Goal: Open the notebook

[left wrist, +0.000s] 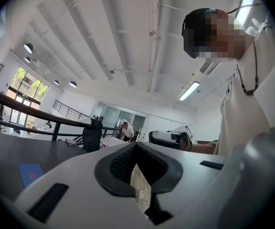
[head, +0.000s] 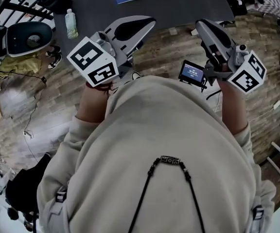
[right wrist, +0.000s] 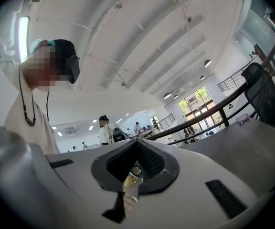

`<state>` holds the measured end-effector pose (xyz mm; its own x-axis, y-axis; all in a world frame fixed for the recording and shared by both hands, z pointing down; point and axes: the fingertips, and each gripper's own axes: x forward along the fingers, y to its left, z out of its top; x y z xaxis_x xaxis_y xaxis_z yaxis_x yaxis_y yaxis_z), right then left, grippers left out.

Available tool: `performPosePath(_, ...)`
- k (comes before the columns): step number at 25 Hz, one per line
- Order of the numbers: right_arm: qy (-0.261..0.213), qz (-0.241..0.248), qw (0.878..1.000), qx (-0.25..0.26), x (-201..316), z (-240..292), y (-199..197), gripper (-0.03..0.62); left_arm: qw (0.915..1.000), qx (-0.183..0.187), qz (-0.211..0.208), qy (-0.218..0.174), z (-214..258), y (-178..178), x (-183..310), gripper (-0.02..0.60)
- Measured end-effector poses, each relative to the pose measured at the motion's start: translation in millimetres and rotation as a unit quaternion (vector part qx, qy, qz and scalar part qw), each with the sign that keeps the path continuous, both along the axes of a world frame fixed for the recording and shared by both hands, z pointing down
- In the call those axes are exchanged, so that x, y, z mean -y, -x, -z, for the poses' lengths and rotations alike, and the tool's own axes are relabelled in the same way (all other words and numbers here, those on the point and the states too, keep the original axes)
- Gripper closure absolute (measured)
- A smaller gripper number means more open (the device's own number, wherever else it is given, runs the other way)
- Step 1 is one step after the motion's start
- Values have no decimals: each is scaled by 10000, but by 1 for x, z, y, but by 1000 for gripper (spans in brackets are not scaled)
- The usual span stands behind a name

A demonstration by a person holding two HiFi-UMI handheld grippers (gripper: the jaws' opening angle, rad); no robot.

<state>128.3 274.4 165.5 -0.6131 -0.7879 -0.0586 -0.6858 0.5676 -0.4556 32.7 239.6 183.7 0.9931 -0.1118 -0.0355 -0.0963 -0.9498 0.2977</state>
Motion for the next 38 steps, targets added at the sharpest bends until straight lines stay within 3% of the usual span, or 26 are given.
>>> performPosePath(7,412,180,9990,67,77,-27,54,579,9994,208,263,107,-47,45,51,577)
performPosePath(12,475,91,9988,-72,104,-34,71,579,9911,3,1304,252,-55,95,86,577)
performPosePath(16,369,182,9991,-95,126,-27,76,579,9909,214,1325,108,-54,116,91,577)
performPosePath(21,426,689,9967,-29,163,-30,102,579,9872,344,1556,-47,-47,130,102,577)
performPosePath(26,420,1165,9920,-234,188,-31,113,579,9835,226,1791,114,-36,126,117,577)
performPosePath(32,619,1420,9879,-121,223,-43,86,579,9804,76,1938,337,-32,97,142,577)
performPosePath(38,762,1651,9833,14,255,-64,50,579,9762,299,2103,443,-45,57,173,577)
